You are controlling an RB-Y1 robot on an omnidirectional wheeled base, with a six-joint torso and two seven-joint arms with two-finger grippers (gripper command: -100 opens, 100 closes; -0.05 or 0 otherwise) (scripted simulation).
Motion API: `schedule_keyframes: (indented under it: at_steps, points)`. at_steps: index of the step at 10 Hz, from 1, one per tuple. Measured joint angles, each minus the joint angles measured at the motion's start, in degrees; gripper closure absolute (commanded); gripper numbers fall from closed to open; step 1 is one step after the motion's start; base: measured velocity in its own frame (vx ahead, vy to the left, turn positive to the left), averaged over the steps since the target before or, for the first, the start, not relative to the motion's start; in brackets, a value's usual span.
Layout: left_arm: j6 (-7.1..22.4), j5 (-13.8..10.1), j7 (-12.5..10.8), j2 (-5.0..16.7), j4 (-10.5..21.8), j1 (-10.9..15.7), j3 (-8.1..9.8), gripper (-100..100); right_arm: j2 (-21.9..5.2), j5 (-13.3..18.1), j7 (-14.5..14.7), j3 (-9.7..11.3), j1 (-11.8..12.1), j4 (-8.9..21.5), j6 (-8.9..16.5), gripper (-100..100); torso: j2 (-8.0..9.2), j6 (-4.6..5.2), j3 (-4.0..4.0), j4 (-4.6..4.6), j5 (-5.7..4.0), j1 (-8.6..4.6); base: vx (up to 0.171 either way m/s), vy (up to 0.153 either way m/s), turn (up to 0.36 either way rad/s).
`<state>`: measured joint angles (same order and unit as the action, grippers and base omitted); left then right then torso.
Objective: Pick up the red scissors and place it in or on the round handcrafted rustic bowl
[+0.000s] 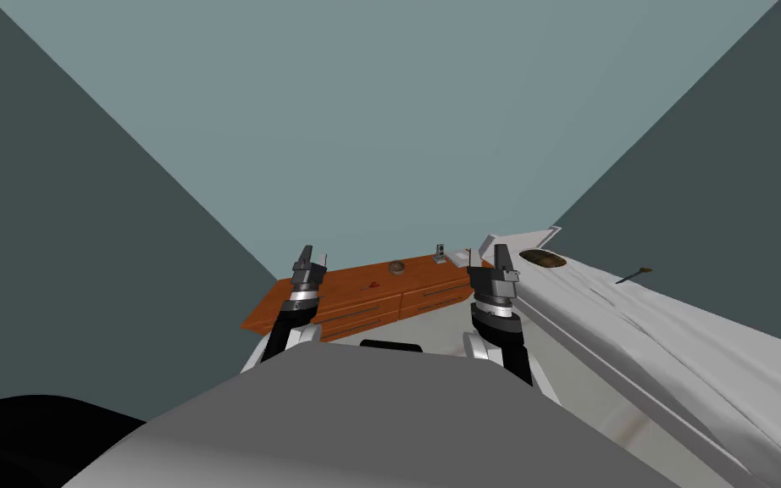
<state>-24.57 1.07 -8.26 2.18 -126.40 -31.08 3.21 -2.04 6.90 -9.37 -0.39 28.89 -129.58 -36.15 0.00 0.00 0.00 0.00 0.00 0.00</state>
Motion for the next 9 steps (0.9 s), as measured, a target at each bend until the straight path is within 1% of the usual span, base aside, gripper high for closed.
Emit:
schedule_keyframes:
  at_steps: [2, 4, 5, 6, 7, 8, 9]
  points:
    - [0.3, -1.9, -0.6, 2.1, 1.6, 0.7, -0.27, -100, 0.0, 0.0, 0.0, 0.0, 0.0, 0.0, 0.0, 0, 0.05, 0.03, 0.03, 0.01, 0.01, 0.03, -0.018, 0.005, -0.204]
    - [0.6, -4.3, -1.4, 4.2, 3.4, 1.2, -0.92, -100, 0.0, 0.0, 0.0, 0.0, 0.0, 0.0, 0.0, 0, 0.07, 0.03, 0.04, 0.02, 0.01, 0.03, -0.021, 0.005, -0.241]
    - [0.8, -5.9, -2.0, 5.5, 4.2, 1.0, -1.26, -100, 0.0, 0.0, 0.0, 0.0, 0.0, 0.0, 0.0, 0, 0.08, 0.02, 0.05, 0.02, 0.01, 0.05, -0.021, 0.01, -0.252]
    - [0.9, -7.6, -2.5, 6.8, 5.8, 1.6, -1.66, -100, 0.0, 0.0, 0.0, 0.0, 0.0, 0.0, 0.0, 0, 0.07, 0.02, 0.04, 0.02, 0.02, 0.06, -0.018, 0.008, -0.356]
    - [1.1, -9.3, -2.9, 8.0, 8.1, 2.7, -2.2, -100, 0.0, 0.0, 0.0, 0.0, 0.0, 0.0, 0.0, 0, 0.05, 0.04, 0.03, 0.01, 0.02, 0.06, -0.017, 0.007, -0.351]
    - [1.6, -11.1, -3.6, 9.7, 9.3, 2.9, -2.58, -100, 0.0, 0.0, 0.0, 0.0, 0.0, 0.0, 0.0, 0, 0.06, 0.02, 0.03, 0.01, 0.01, 0.06, -0.01, 0.01, -0.082]
    - [2.1, -12.3, -4.0, 10.4, 9.7, 3.1, -2.81, -100, 0.0, 0.0, 0.0, 0.0, 0.0, 0.0, 0.0, 0, 0.04, -0.03, 0.02, 0.01, 0.01, 0.06, -0.009, 0.002, -0.23]
